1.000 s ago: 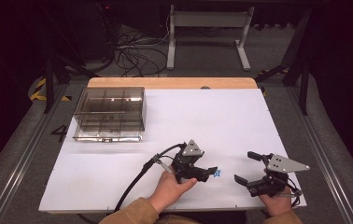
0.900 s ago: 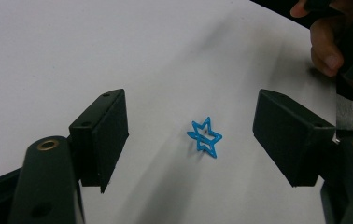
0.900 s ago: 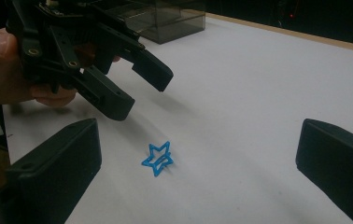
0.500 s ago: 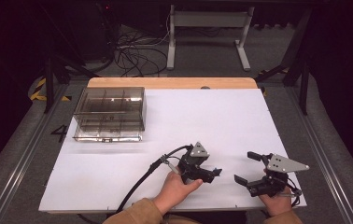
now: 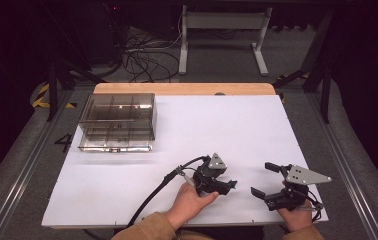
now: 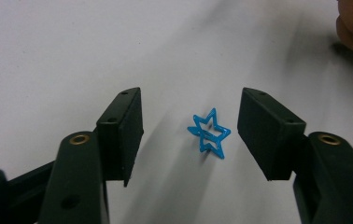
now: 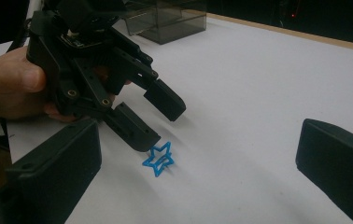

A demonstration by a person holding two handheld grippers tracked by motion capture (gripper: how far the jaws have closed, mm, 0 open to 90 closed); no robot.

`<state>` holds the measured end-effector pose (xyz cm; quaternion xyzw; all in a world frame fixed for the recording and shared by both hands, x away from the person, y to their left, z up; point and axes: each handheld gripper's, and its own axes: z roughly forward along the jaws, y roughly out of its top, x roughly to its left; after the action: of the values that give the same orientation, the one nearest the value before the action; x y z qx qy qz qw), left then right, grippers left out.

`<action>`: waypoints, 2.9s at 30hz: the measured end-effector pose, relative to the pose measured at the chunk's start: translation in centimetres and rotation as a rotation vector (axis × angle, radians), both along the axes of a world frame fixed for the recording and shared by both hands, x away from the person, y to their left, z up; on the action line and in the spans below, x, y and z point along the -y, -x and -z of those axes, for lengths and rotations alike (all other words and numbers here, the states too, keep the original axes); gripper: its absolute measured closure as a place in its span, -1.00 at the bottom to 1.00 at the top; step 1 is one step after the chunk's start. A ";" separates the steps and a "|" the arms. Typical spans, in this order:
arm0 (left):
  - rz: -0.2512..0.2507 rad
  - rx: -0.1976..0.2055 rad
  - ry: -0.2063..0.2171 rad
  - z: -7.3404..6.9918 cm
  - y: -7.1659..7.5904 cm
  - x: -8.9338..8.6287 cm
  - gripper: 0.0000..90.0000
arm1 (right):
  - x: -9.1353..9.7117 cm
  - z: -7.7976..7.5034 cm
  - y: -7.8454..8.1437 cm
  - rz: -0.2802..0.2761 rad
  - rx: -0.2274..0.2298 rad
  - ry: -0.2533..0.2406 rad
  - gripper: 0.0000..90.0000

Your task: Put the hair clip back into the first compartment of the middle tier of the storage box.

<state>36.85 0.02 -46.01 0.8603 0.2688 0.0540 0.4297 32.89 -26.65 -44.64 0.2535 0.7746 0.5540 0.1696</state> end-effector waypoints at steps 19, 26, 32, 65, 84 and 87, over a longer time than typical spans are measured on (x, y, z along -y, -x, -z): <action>0.046 -0.025 -0.077 0.3 -0.2 1.4 0.54 | 0.0 0.0 0.0 -0.001 -0.003 0.001 -0.98; 0.049 -0.029 -0.076 0.3 -0.2 1.4 0.80 | 0.0 0.1 0.0 -0.004 -0.007 0.004 -0.98; 0.056 -0.022 -0.057 0.2 -0.2 1.3 0.84 | 0.0 0.1 -0.1 -0.005 -0.008 0.006 -0.98; 0.106 0.052 -0.011 -2.5 1.3 -0.4 0.97 | 0.0 0.1 -0.1 -0.010 -0.003 0.004 -0.98; 0.080 0.068 0.041 -4.8 2.0 -3.5 0.97 | -0.3 0.0 -0.3 -0.022 0.000 0.005 -0.98; 0.067 0.084 0.049 -5.2 2.0 -4.2 0.97 | -0.3 0.0 -0.3 -0.021 -0.002 0.005 -0.98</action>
<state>34.85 4.27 -40.77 0.8551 0.2229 0.0689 0.4630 33.23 -26.33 -44.68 0.2455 0.7788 0.5535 0.1637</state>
